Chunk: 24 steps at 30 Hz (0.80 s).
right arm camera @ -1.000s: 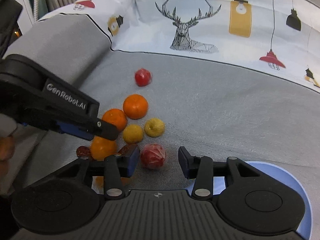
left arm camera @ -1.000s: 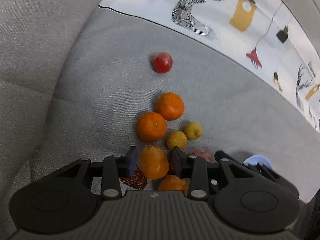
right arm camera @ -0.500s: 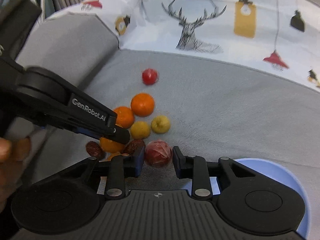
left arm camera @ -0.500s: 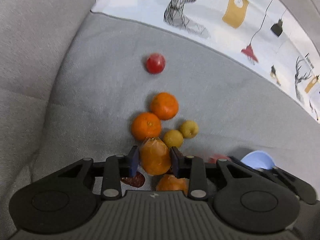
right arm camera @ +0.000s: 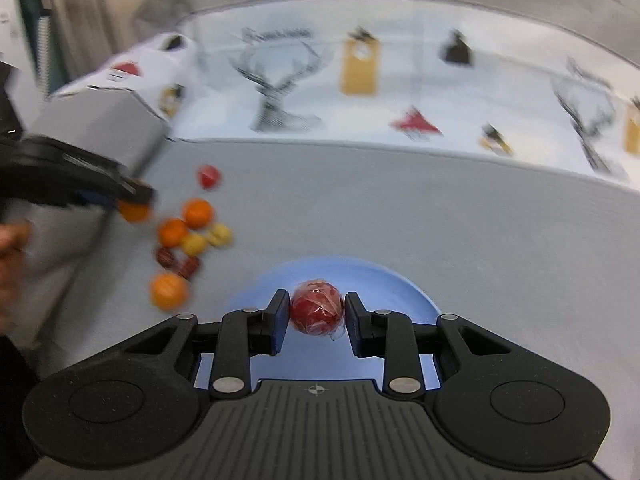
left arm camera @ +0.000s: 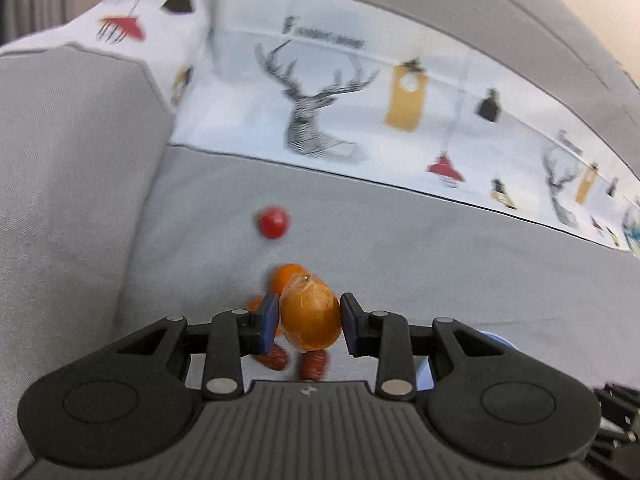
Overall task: Organize fruits
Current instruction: 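Place the red-netted fruit on the plate with the right tool while the left tool places the mandarin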
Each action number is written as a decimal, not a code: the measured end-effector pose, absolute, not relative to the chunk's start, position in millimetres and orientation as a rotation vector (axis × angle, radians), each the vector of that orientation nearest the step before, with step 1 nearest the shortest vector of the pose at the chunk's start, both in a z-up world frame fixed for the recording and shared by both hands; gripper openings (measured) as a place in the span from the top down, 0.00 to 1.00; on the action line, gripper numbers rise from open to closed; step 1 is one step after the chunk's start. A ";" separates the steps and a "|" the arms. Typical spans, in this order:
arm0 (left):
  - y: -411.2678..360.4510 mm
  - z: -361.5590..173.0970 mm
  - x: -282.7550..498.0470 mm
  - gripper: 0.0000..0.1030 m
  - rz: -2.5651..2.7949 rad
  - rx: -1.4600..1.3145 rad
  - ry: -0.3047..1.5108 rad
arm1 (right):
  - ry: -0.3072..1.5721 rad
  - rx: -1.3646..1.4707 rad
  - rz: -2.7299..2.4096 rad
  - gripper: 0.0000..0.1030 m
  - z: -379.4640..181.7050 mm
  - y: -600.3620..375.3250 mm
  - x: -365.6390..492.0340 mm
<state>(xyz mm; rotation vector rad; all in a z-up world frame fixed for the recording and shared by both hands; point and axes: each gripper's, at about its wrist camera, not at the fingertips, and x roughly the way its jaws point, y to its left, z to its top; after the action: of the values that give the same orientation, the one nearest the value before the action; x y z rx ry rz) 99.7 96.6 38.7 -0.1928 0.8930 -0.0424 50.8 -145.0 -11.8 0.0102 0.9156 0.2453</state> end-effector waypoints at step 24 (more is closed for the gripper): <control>2.6 4.8 71.0 0.64 -0.305 0.095 0.925 | 0.906 -0.092 0.200 0.69 -20.7 -163.7 38.8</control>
<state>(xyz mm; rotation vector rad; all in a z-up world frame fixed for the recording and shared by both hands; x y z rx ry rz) 71.0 2.6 4.8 0.0948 0.9251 -0.3054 38.8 -163.7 -20.7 -0.0916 0.9057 0.2004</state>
